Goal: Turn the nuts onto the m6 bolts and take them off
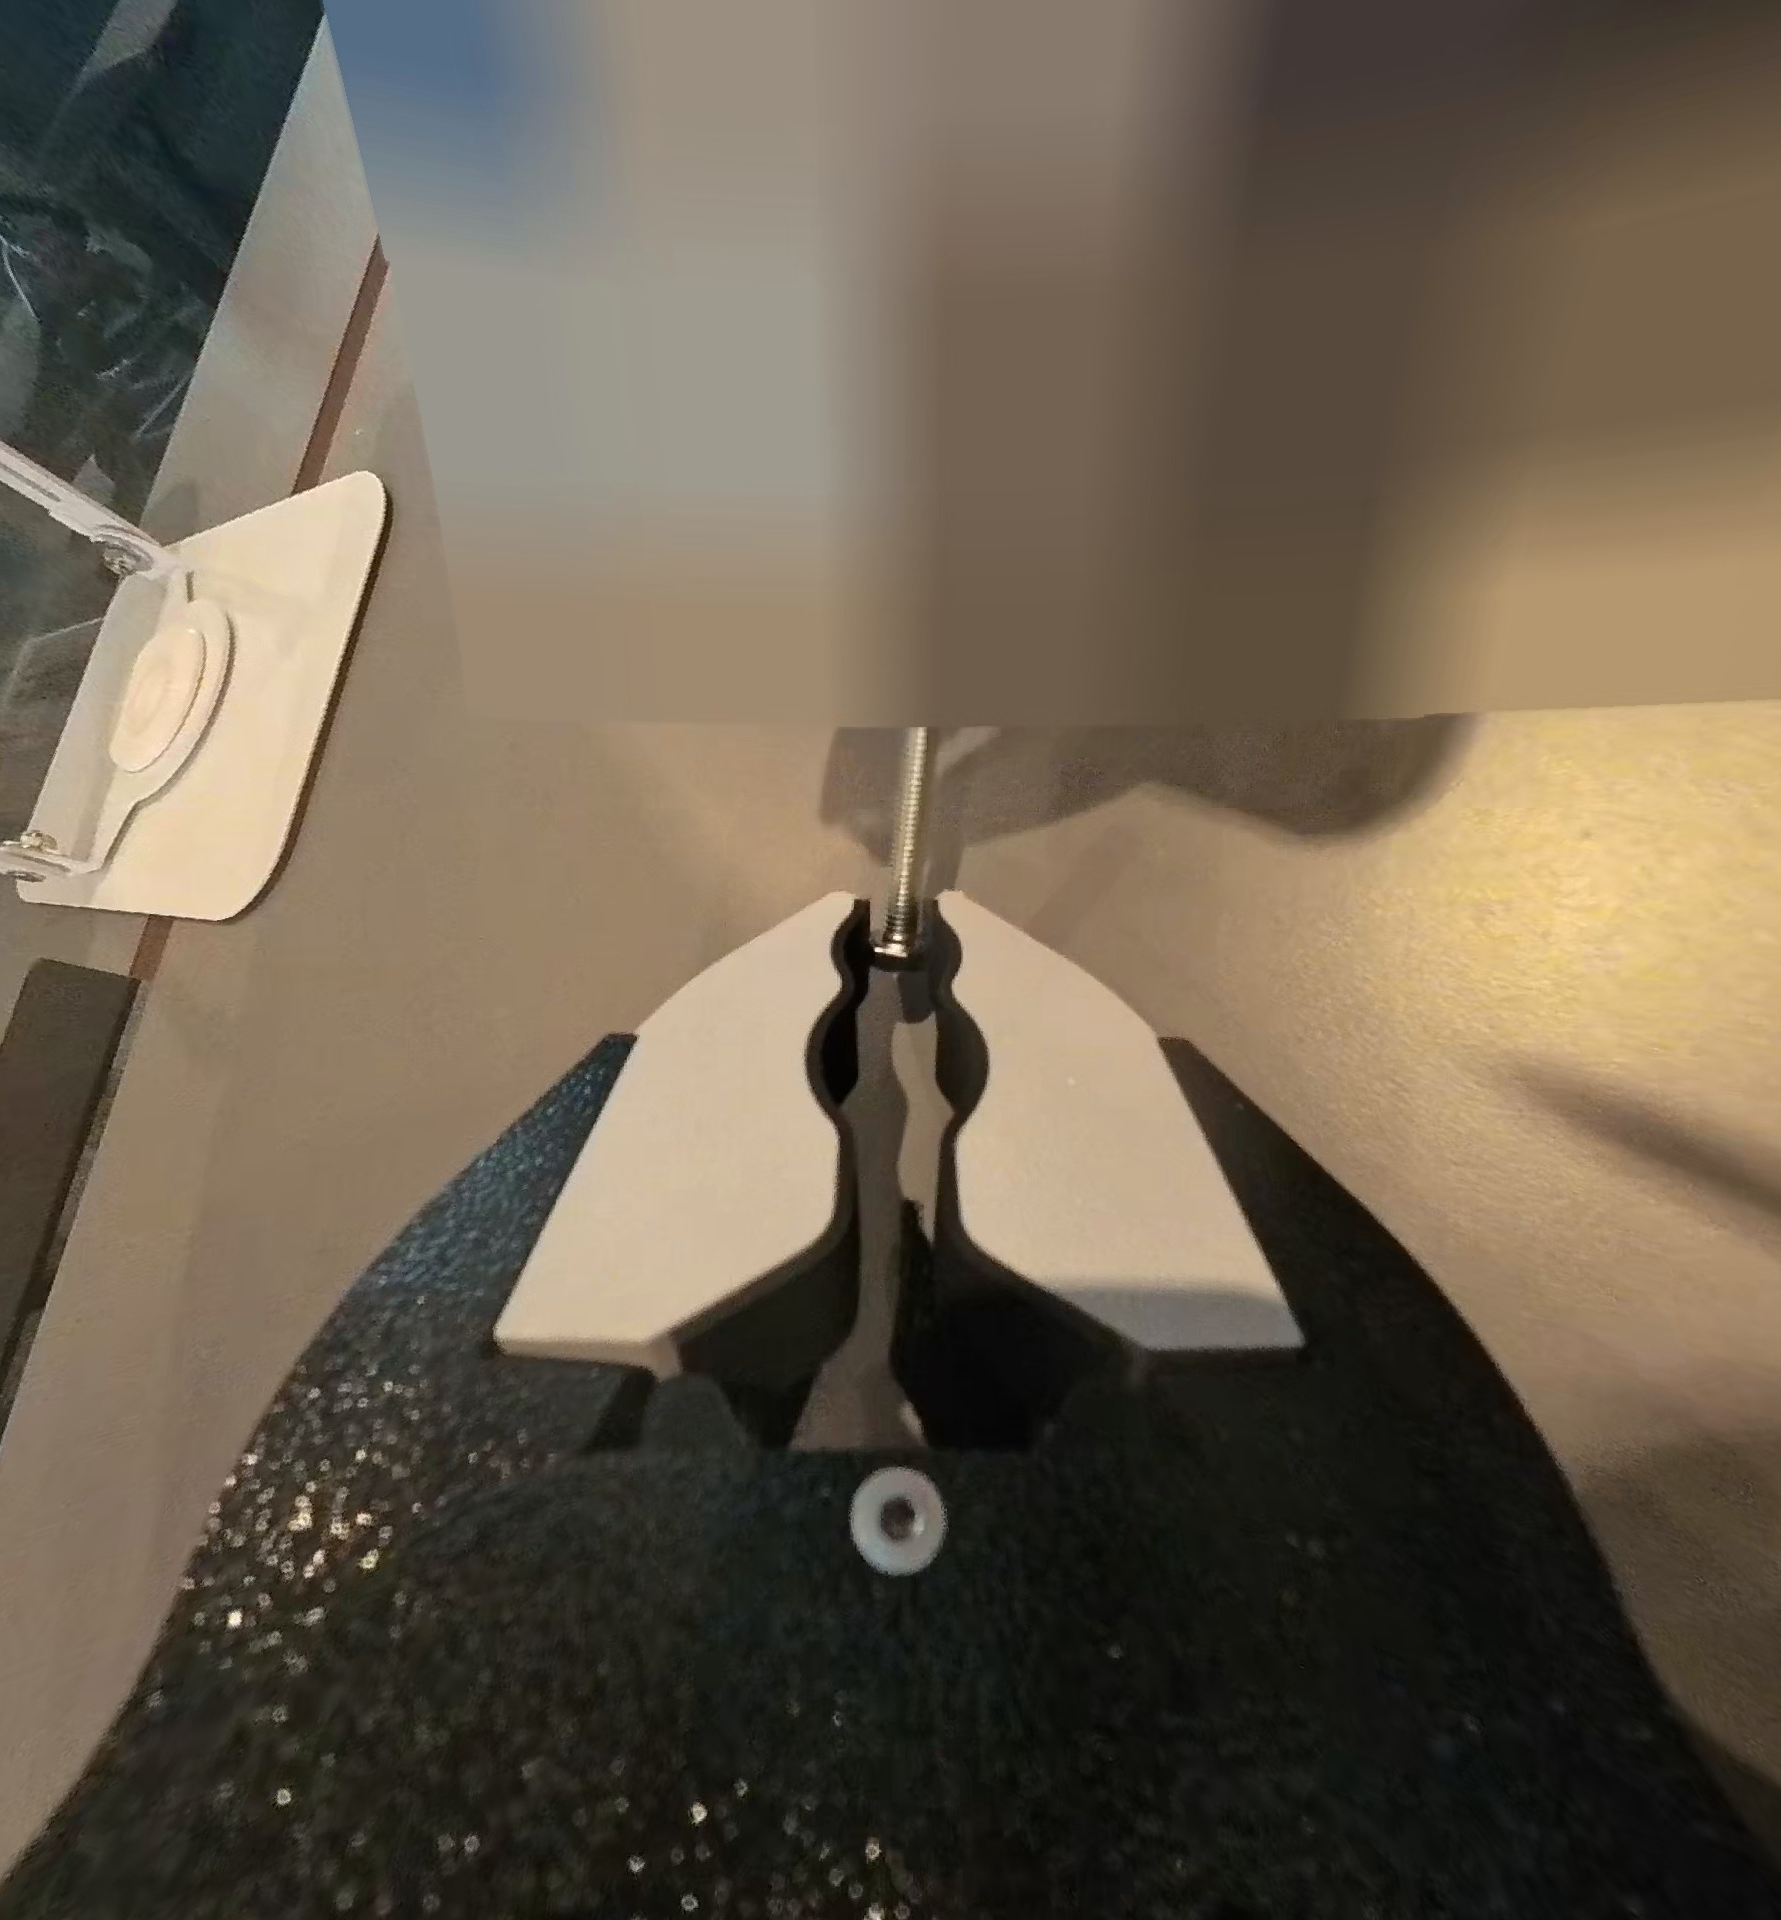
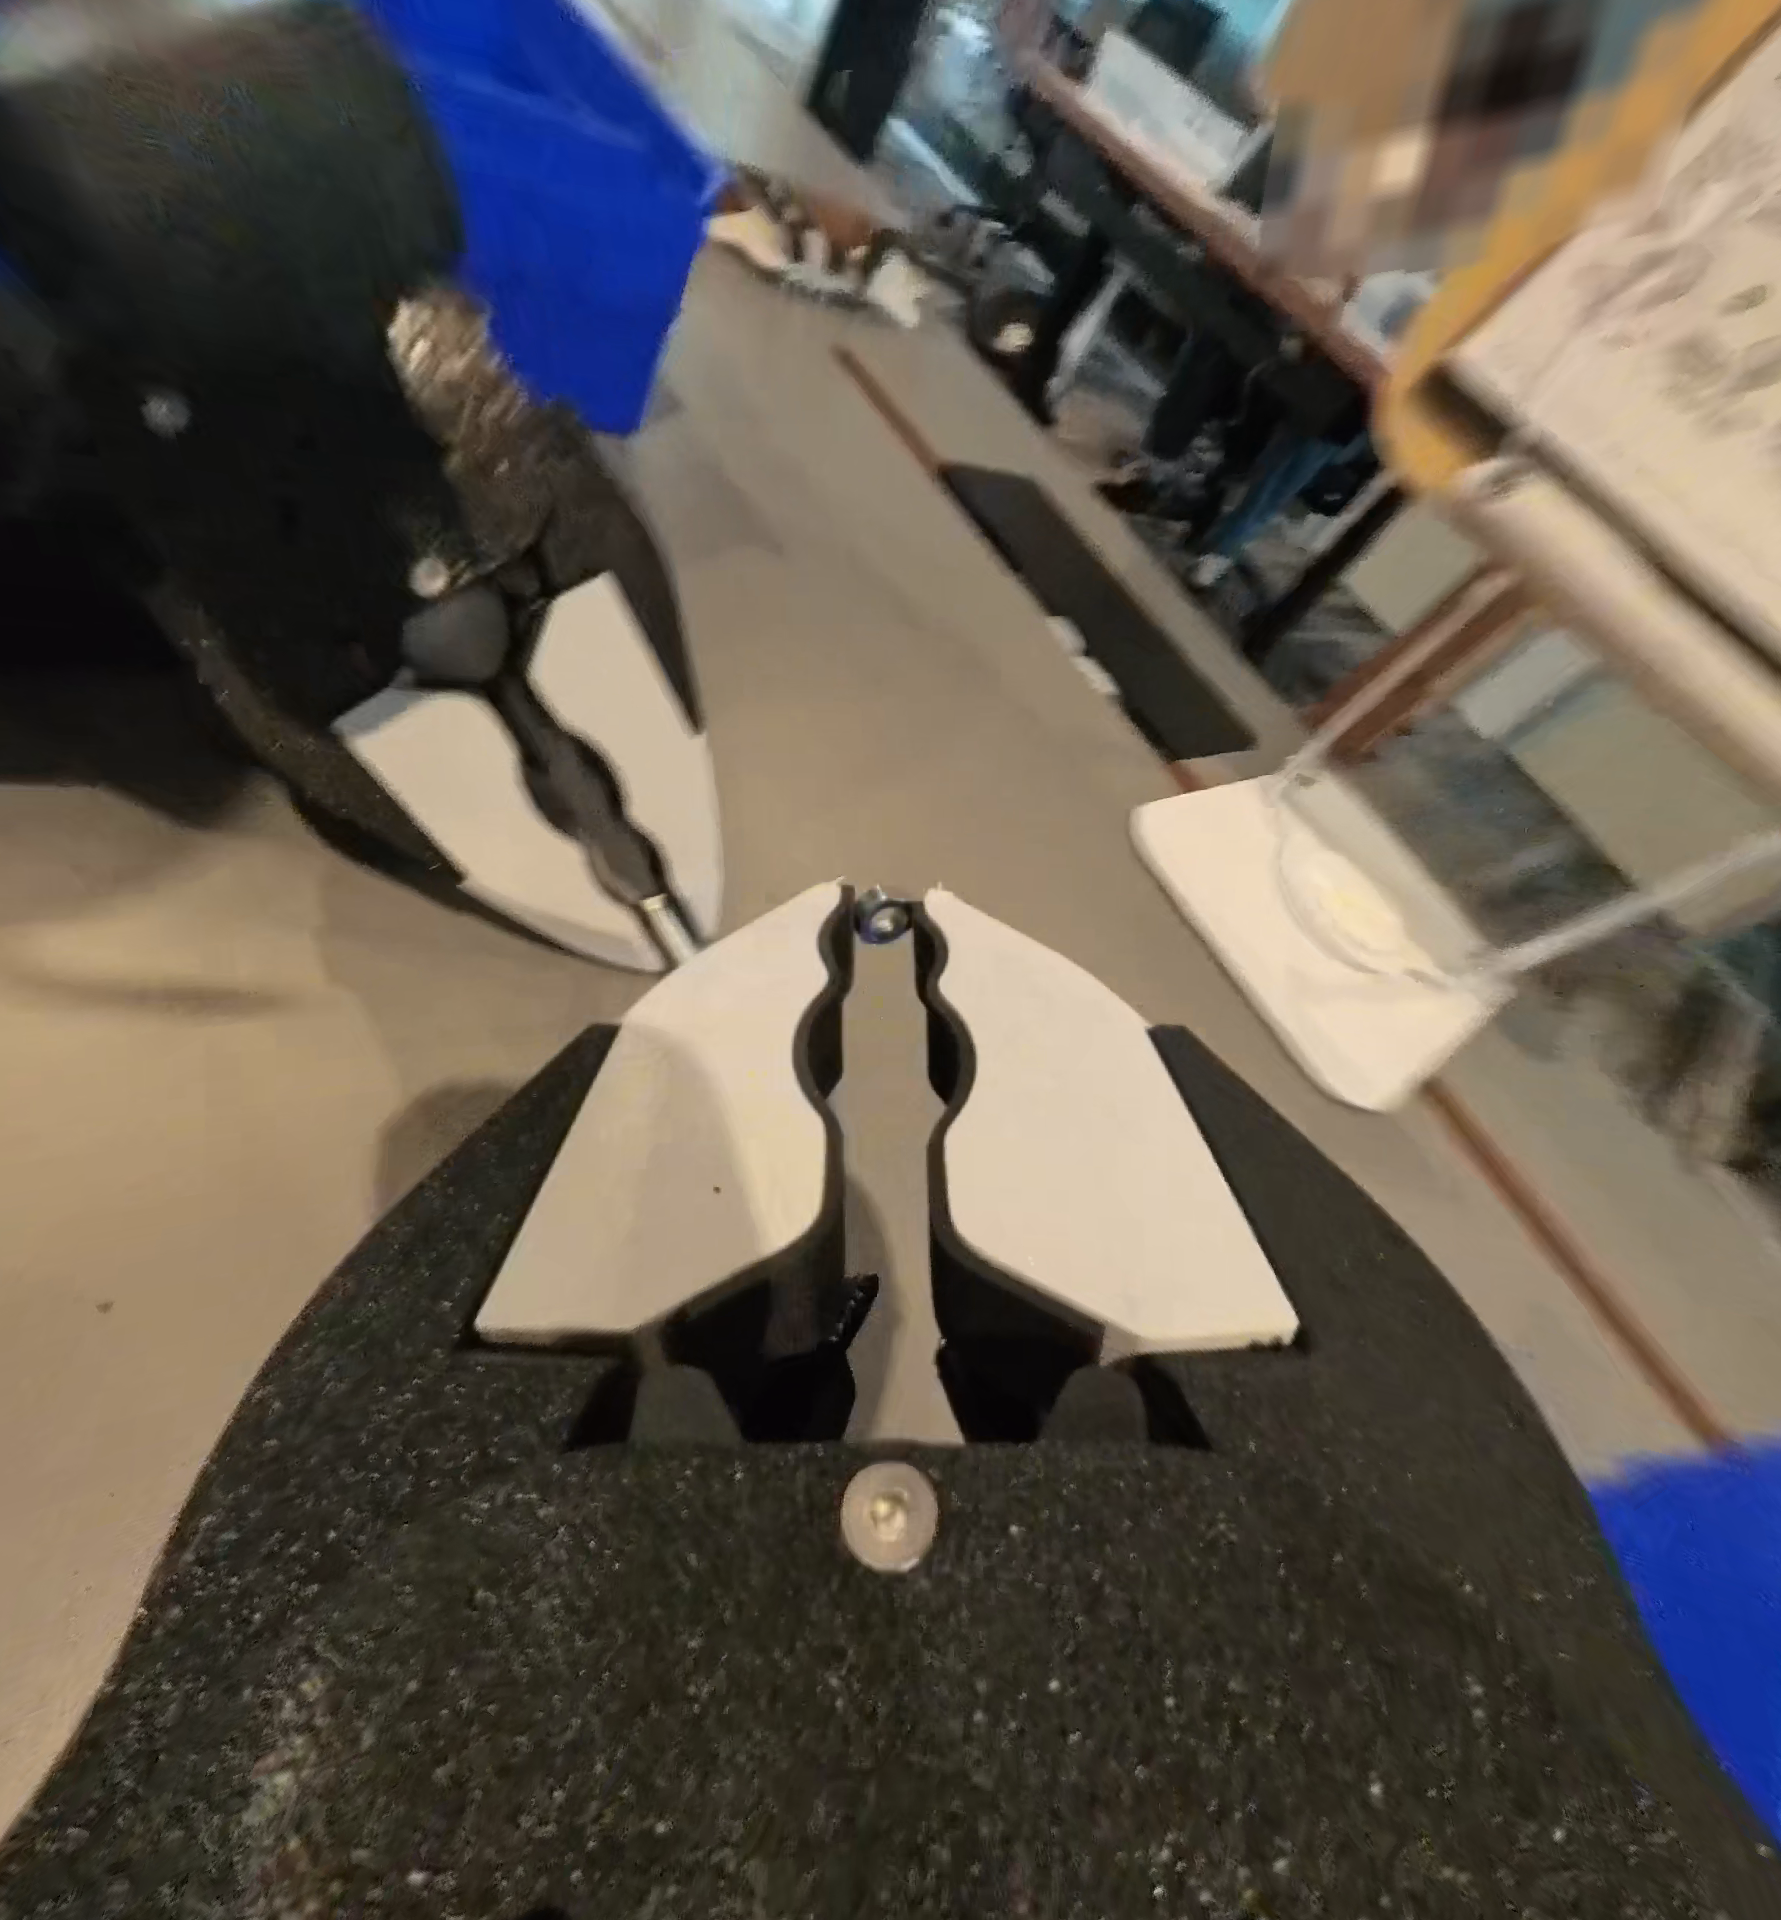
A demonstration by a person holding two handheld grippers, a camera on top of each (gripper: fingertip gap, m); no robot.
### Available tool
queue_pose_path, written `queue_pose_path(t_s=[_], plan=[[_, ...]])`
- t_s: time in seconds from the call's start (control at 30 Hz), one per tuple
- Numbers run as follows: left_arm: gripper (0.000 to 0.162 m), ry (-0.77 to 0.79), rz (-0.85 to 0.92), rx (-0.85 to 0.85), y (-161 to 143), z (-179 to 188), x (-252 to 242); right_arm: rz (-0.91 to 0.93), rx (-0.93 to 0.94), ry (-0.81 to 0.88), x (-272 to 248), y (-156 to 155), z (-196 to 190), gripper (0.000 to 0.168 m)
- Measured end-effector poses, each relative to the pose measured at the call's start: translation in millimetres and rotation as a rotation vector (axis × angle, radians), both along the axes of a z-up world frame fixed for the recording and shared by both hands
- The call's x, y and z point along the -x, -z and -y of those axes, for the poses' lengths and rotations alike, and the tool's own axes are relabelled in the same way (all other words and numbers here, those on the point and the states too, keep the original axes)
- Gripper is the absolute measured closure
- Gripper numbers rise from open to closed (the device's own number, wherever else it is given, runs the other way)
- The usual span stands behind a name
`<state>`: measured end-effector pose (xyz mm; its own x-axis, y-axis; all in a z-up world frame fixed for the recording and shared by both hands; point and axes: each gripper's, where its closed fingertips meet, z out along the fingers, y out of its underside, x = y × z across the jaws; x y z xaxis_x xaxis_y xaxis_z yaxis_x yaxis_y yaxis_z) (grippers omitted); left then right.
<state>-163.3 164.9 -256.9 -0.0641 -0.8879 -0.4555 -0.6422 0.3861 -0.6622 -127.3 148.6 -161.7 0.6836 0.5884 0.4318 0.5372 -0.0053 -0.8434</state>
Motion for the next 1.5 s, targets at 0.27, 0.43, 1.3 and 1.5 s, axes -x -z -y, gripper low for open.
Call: queue_pose_path(t_s=[0.27,0.43,1.3,1.5], plan=[[0.152,0.007,0.001,-0.005,2,0,-2,0.115,0.097,0.589,-163,-73,82,0.159],[0.152,0.009,0.001,0.001,2,-1,-3,0.312,0.503,0.704,-235,7,108,0.158],[0.152,0.018,0.001,0.014,5,-1,-10,0.428,0.664,0.63,-260,42,122,0.157],[0.153,0.033,0.003,0.006,5,0,-12,0.285,0.207,0.285,-123,-57,108,0.157]])
